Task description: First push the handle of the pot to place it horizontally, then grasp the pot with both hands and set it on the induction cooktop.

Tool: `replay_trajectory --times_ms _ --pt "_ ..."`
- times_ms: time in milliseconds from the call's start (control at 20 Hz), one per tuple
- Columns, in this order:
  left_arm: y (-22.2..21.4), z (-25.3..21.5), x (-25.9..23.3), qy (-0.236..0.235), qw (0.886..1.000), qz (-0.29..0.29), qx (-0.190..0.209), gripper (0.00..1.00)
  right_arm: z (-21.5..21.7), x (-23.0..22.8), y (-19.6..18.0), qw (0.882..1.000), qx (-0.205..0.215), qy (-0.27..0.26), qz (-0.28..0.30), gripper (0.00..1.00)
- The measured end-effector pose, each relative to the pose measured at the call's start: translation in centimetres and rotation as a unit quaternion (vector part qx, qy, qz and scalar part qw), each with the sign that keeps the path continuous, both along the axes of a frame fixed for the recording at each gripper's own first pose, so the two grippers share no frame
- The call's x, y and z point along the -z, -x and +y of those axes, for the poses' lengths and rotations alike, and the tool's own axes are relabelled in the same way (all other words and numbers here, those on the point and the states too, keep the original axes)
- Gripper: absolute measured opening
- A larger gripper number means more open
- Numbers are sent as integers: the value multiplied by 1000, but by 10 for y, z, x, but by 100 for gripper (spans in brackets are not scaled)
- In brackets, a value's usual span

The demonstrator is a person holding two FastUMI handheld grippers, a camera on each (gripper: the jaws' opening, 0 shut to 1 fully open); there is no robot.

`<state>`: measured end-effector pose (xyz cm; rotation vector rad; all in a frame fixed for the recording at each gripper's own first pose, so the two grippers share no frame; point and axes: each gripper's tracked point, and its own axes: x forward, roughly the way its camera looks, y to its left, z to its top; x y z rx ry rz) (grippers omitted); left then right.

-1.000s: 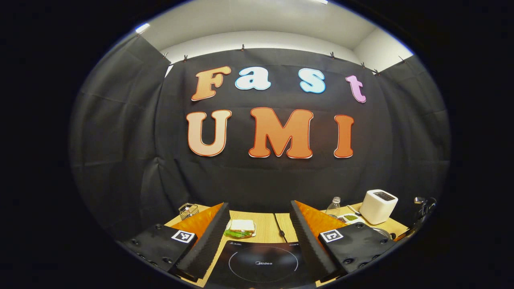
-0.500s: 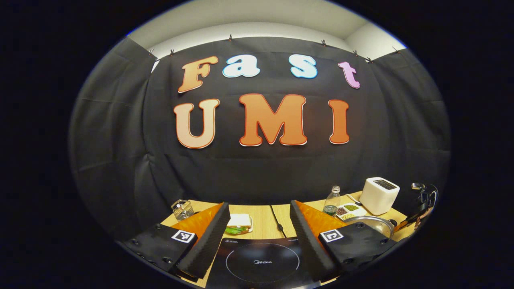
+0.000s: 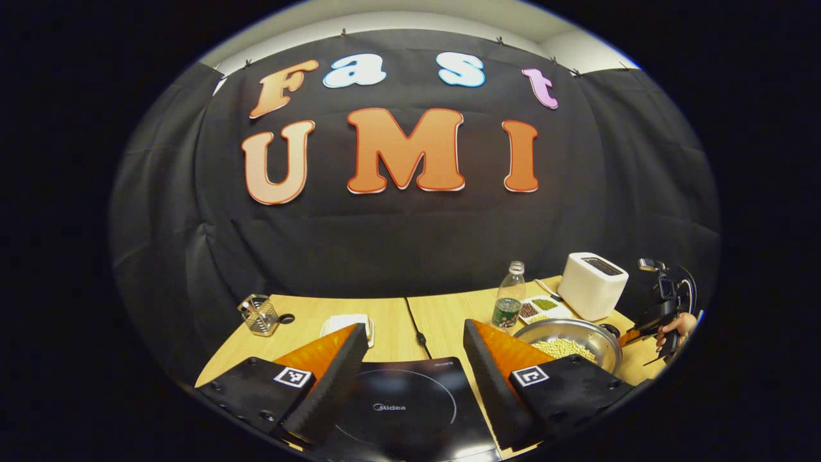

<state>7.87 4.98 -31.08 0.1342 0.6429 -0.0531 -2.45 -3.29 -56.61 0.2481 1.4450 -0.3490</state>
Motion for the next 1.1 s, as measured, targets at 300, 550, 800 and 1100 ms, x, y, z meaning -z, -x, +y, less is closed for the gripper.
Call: replay_trajectory --times_ms 300,550,800,1100 --pt "17 -53 67 51 993 104 30 99 5 -26 -1 999 -23 -25 -25 5" --pt "40 -94 117 85 975 202 41 97 13 -57 -21 995 -54 -39 -77 27" --pt "46 -106 155 87 962 258 24 98 24 -64 -38 989 -93 -37 -107 56" --pt "52 -114 183 85 955 284 10 98 21 -51 -42 988 -112 -15 -104 70"
